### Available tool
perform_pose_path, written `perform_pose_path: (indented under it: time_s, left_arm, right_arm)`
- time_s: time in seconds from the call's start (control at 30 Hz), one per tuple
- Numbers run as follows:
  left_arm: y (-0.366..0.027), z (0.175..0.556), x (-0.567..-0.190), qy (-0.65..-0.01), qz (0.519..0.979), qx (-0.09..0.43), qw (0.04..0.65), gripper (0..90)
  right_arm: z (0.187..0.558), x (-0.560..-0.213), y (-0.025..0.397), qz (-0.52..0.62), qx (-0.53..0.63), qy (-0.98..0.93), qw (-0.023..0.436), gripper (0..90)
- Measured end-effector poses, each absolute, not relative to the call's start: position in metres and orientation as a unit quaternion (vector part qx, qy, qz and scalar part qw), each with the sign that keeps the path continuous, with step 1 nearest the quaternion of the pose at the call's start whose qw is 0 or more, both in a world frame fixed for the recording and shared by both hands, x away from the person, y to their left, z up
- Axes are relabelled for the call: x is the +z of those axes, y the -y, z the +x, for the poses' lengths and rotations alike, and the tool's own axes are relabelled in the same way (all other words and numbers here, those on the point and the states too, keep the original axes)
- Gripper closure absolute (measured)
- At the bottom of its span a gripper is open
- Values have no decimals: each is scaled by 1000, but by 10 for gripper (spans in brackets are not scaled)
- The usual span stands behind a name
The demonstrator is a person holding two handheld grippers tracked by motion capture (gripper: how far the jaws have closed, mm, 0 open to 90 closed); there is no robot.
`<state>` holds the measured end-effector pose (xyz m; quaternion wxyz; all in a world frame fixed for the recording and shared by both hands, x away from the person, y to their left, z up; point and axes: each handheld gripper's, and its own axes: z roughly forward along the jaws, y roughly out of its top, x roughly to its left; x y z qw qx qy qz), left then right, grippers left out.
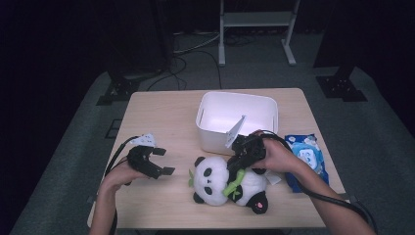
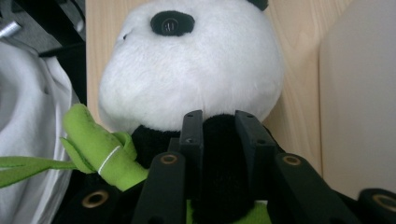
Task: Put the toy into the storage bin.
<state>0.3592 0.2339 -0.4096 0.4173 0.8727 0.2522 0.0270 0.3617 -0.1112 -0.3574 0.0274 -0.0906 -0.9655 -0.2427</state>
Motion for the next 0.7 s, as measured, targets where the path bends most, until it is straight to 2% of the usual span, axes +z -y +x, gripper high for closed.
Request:
perform_pose_path:
  time_s: [0.37,0.57,0.7]
  left_arm:
    - [-234,359,-410,-253,873,26,417,77]
    - [-234,360,-411,-251,874,26,414,77]
    - [-233,360,-412,-252,874,24,414,77]
  right_arm:
    - [361,-353,116,-92,-221,970,38,617]
    - [361,-352,124,-96,-230,967,53,594]
    - [358,-353,123,-95,-218,970,47,583]
